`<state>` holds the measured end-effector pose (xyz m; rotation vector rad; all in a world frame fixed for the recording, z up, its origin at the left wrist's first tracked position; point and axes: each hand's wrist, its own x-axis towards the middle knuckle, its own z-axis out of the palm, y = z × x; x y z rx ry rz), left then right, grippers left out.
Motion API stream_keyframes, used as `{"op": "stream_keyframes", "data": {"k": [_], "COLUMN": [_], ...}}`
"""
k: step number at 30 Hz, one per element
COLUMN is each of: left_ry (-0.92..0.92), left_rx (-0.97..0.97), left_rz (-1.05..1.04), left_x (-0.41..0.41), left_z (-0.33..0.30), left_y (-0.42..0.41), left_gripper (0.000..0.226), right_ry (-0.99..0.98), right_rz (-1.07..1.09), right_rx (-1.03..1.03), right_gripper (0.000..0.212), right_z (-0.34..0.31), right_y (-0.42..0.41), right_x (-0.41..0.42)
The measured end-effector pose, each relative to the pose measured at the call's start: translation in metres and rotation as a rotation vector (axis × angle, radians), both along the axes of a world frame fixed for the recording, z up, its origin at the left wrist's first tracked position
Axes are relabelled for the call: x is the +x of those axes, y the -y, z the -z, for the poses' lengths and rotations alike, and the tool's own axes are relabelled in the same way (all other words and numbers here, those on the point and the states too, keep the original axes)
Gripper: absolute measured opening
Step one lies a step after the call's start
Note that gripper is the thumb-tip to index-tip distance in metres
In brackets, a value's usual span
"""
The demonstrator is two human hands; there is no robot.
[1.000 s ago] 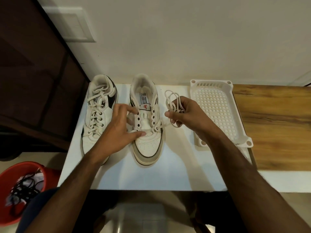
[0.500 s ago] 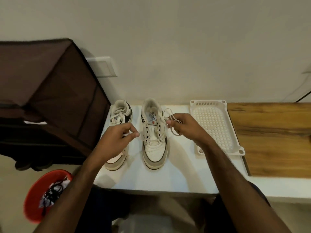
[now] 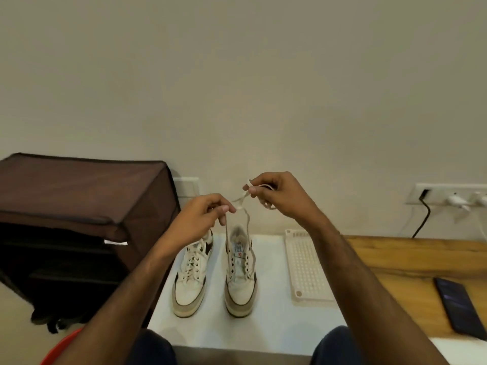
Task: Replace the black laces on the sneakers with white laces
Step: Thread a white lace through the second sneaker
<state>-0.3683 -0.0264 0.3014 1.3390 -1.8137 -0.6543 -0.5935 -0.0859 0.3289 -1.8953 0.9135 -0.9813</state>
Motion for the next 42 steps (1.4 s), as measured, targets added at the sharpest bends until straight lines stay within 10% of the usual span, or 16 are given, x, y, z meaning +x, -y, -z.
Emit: {"op": "stream_keyframes", "data": {"k": [9, 13, 18, 20, 24, 28, 36, 42], "left_ry": [-0.286, -0.336, -0.275, -0.255, -0.244, -0.290, -0.331, -0.874], "left_rx": [-0.103, -0.082, -0.164, -0.219, -0.268, -0.232, -0.339, -0.117], "left_rz": [-0.005, 0.018, 0.000, -0.015, -0.006, 0.046, -0.060, 0.064], "left_x": [0.014, 0.015, 0.016, 0.016, 0.014, 0.012, 0.001, 0.000], "left_z": [-0.071, -0.096, -0.115, -0.122, -0.137, -0.142, -0.120, -0.068], "left_y": [-0.020, -0.028, -0.031, -0.032, -0.032, -0.028, -0.014, -0.006], "left_gripper": [0.015, 0.016, 0.016, 0.015, 0.018, 0.022, 0.021, 0.023], "right_ry": [0.307, 0.115, -0.575, -0.490, 0.339, 0.672, 0.355, 0.181], "right_rz": [0.008, 0.085, 0.407, 0.411, 0.001, -0.065, 0.085, 0.096], "right_rx": [-0.088, -0.180, -0.632, -0.735, -0.250, 0.109, 0.233, 0.444], "right_gripper": [0.013, 0.016, 0.018, 0.028, 0.026, 0.018, 0.017, 0.028], "right_z": [-0.080, -0.108, -0.145, -0.153, -0.154, -0.139, -0.078, 0.015], "right_y": [-0.031, -0.038, -0.039, -0.040, -0.048, -0.050, -0.039, -0.020], "right_x": [0.012, 0.020, 0.025, 0.028, 0.035, 0.043, 0.054, 0.047]}}
